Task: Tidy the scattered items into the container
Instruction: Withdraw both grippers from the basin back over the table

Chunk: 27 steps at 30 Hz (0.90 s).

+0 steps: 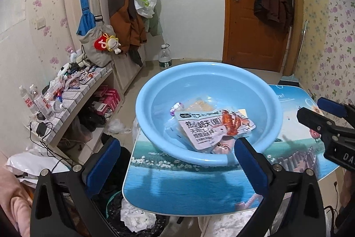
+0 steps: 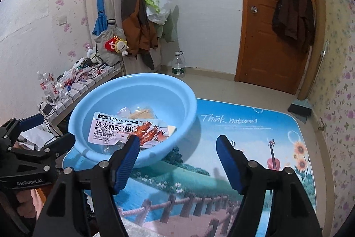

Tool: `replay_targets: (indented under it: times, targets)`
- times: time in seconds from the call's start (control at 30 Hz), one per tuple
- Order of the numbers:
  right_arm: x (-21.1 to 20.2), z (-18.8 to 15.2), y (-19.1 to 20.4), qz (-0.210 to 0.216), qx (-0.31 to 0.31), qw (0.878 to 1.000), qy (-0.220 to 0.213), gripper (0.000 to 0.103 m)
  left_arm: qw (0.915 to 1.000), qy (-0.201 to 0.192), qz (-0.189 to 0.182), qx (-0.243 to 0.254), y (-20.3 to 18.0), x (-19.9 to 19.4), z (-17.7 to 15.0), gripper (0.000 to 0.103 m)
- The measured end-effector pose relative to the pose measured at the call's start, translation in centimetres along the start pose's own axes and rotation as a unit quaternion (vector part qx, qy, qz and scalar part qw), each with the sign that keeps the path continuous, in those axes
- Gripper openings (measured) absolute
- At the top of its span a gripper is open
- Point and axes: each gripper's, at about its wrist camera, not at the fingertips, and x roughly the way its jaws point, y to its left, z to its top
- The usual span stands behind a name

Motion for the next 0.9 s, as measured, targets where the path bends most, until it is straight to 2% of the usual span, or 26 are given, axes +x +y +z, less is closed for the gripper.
replay_targets:
  times: [0.27,0.43,0.63,0.9]
  targets:
    - [-3.4,-0.8,-0.6,0.002,0.007,1.0,-0.008,0.076,0.9999,-0.011,-0.001,0.013,-1.7,-1.7,0.2,0.103]
    - [-4.6,-1.1,-0.7,-0.006,0.014,1.0,-0.01,0.084,0.9998,-0.007,0.0,0.017,-2.8,-2.3,-0.1,0.103]
    - [-5.4,-2.0,-1.6,-0.009,0.028,1.0,0.001,0.085,0.9995,-0.009,-0.005,0.031,-4.6,-3.0,-0.2,0.103]
    - [-6.9,-2.3,-3.3,-0.043,0.044,0.998,-0.01,0.088,0.9993,-0.005,-0.012,0.034,-7.1,-3.6,-0.4,0.103]
